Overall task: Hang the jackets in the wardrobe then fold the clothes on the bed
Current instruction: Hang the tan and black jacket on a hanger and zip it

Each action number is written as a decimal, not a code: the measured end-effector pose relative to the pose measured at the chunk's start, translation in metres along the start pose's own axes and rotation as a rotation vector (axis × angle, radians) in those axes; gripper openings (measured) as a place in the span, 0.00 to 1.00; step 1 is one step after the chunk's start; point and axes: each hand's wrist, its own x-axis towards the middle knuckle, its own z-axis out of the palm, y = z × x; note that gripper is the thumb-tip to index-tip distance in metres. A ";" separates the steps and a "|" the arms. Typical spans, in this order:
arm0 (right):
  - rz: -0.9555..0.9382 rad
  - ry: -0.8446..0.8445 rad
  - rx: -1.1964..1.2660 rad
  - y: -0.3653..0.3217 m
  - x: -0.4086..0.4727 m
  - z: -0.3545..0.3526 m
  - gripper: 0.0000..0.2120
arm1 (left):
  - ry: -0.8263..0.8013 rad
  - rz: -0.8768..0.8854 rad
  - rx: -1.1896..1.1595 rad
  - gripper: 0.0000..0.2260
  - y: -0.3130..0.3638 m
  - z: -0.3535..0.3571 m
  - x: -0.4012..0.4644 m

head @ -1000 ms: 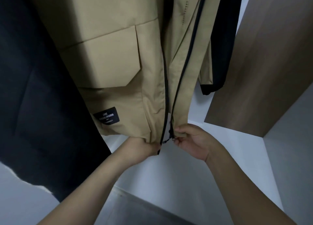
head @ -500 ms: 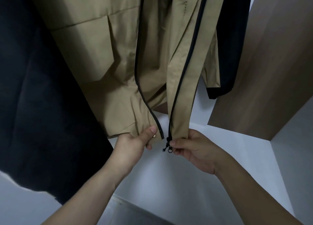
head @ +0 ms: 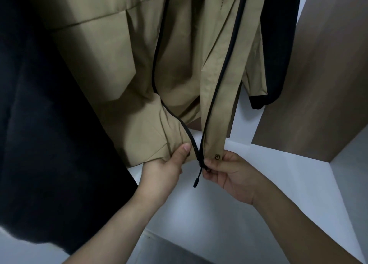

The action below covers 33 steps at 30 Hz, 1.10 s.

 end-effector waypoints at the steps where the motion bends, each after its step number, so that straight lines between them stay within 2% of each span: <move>1: 0.002 0.004 0.009 0.000 0.000 0.000 0.08 | -0.001 0.008 -0.008 0.14 0.000 0.001 -0.001; 10: 0.002 0.021 0.043 0.001 0.001 0.002 0.07 | 0.001 0.122 0.015 0.05 -0.011 0.000 0.004; 14: -0.018 0.036 0.057 0.000 0.000 0.005 0.07 | -0.014 0.162 0.036 0.12 -0.014 0.001 0.000; 20: -0.066 0.064 0.081 -0.002 0.000 0.008 0.06 | 0.009 0.107 -0.045 0.05 -0.008 0.003 -0.001; 23: -0.077 0.073 0.062 -0.003 0.000 0.009 0.05 | 0.040 0.143 -0.048 0.06 -0.003 0.007 -0.003; 28: -0.066 0.066 0.032 -0.004 -0.002 0.008 0.05 | 0.144 0.161 -0.149 0.15 -0.001 0.013 -0.005; 33: -0.058 0.047 0.050 -0.003 -0.003 0.013 0.08 | 0.158 0.112 -0.149 0.06 0.005 0.016 -0.008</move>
